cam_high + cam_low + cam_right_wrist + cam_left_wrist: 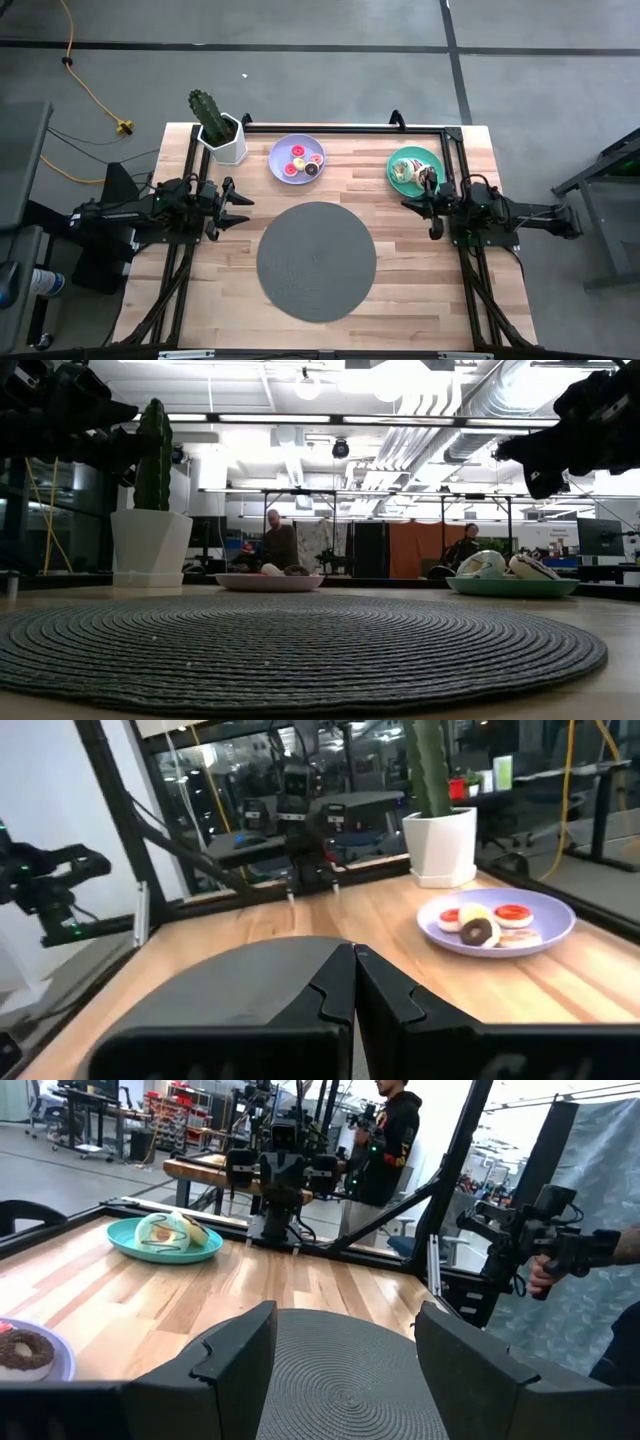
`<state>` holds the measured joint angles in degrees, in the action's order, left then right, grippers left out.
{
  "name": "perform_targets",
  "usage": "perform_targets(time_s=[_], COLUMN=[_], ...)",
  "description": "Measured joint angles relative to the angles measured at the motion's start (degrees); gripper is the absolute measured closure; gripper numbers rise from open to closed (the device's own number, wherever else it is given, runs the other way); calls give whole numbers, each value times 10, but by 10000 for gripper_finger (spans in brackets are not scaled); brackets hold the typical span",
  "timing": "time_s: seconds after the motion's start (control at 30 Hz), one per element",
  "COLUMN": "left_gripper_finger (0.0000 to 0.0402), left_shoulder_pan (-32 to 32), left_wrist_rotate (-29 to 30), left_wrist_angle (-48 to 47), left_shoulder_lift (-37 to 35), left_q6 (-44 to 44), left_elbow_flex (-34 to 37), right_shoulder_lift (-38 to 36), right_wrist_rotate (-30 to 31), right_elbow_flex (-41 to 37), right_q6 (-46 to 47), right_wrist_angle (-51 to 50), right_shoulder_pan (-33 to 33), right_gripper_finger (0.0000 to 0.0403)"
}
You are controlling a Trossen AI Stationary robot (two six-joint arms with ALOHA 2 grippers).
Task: Pick & Place donuts
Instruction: Return to Home Position
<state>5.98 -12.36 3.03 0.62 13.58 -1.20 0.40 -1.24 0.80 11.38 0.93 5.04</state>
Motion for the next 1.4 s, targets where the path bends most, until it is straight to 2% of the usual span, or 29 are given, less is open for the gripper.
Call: perform_targets(time_s=[0.23, 0.63, 1.4], left_gripper_finger=[172, 172, 172], left_shoulder_pan=[0, 0, 0], left_wrist_rotate=[0, 0, 0], left_wrist_angle=[0, -1, -1], left_shoulder_lift=[0, 0, 0], left_q6=[0, 0, 0], left_elbow_flex=[0, 0, 0], right_shoulder_lift=[3, 4, 4], right_wrist_rotate=[9, 10, 11], right_elbow_flex=[0, 1, 0], right_q6=[-74, -123, -128], right_wrist_angle=[-4, -6, 4], right_shoulder_pan=[0, 0, 0], right_gripper_finger=[403, 403, 402])
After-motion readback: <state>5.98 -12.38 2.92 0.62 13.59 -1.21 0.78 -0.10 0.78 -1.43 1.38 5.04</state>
